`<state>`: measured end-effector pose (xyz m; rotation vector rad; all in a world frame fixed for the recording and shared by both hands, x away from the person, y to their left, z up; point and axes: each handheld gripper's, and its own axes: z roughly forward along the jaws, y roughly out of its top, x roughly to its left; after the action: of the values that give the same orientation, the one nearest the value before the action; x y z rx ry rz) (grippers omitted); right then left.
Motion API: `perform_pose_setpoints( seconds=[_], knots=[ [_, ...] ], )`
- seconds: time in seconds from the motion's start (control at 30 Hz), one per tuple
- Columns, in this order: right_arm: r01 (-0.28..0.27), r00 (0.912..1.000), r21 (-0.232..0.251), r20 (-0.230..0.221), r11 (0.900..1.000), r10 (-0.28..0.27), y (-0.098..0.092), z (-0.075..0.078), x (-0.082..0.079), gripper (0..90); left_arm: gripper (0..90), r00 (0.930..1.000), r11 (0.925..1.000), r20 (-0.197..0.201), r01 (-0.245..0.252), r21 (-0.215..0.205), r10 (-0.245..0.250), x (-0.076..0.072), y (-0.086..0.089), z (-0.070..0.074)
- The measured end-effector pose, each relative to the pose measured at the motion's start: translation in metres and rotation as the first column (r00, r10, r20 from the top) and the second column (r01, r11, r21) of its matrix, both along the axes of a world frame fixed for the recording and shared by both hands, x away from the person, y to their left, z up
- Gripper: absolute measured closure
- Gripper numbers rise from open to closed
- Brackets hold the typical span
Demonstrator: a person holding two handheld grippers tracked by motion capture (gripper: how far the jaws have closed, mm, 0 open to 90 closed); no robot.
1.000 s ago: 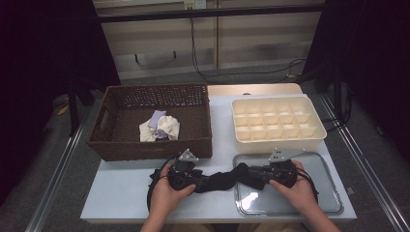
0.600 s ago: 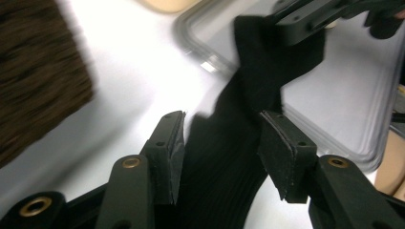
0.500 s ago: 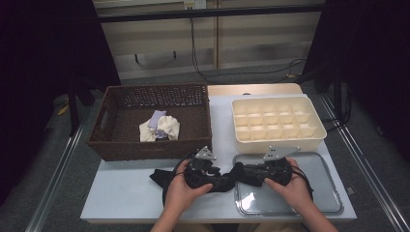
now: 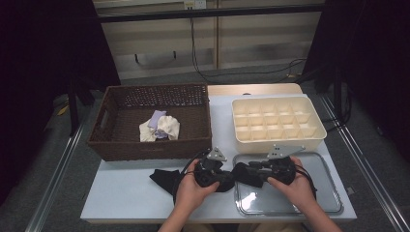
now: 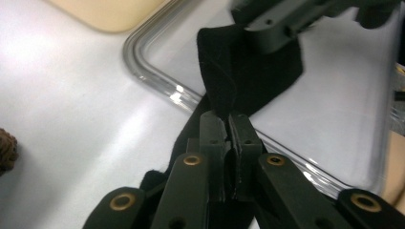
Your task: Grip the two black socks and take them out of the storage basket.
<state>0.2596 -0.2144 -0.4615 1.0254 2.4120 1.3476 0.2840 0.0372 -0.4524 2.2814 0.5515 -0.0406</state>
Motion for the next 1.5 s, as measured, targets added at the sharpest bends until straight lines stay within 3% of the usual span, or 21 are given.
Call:
perform_pose_setpoints(
  seconds=[0.2, 0.4, 0.7, 0.73, 0.8, 0.87, 1.07, 1.3, 1.5],
  knots=[
    [0.037, 0.9987, -0.004, -0.035, 0.999, -0.037, -0.011, 0.0, -0.001, 53.6, 86.2, 0.9999, 1.0, 0.013, 0.008, -0.003, -0.008, -0.005, 0.007, 0.005],
    [0.079, 0.9927, 0.024, -0.093, 0.997, -0.076, -0.022, -0.008, -0.002, 49.7, 86.2, 0.9997, 0.9997, 0.001, 0.024, 0.01, -0.024, -0.01, 0.01, -0.001],
    [0.082, 0.9945, 0.079, -0.071, 0.993, -0.076, -0.025, 0.003, 0.0, 55.7, 86.2, 0.9984, 0.9971, -0.017, 0.055, 0.053, -0.054, -0.017, 0.005, -0.007],
    [0.086, 0.9943, 0.083, -0.071, 0.993, -0.081, -0.025, 0.004, 0.001, 56.8, 86.3, 0.9969, 0.994, -0.008, 0.078, 0.077, -0.078, -0.017, 0.006, -0.007],
    [0.082, 0.9946, 0.078, -0.071, 0.994, -0.076, -0.023, 0.003, 0.003, 58.2, 86.2, 0.9981, 0.9956, -0.018, 0.06, 0.072, -0.059, -0.018, 0.004, -0.008],
    [0.071, 0.9948, 0.077, -0.078, 0.994, -0.065, -0.02, 0.001, 0.003, 59.2, 86.2, 0.9969, 0.9938, -0.01, 0.079, 0.079, -0.078, -0.017, 0.005, -0.01],
    [0.041, 0.9924, 0.036, -0.118, 0.999, -0.036, -0.01, -0.014, 0.004, 61.6, 86.2, 0.9978, 0.995, -0.018, 0.065, 0.076, -0.064, -0.018, 0.004, -0.011],
    [0.007, 0.9877, 0.007, -0.156, 1.0, -0.006, -0.007, -0.018, 0.007, 90.0, 86.2, 0.9971, 0.9933, -0.012, 0.077, 0.086, -0.076, -0.017, 0.005, -0.011],
    [0.025, 0.9906, 0.011, -0.134, 1.0, -0.023, -0.006, -0.013, 0.011, 90.0, 86.2, 0.9977, 0.9945, 0.003, 0.067, 0.081, -0.067, -0.011, 0.004, -0.006]
  ],
)
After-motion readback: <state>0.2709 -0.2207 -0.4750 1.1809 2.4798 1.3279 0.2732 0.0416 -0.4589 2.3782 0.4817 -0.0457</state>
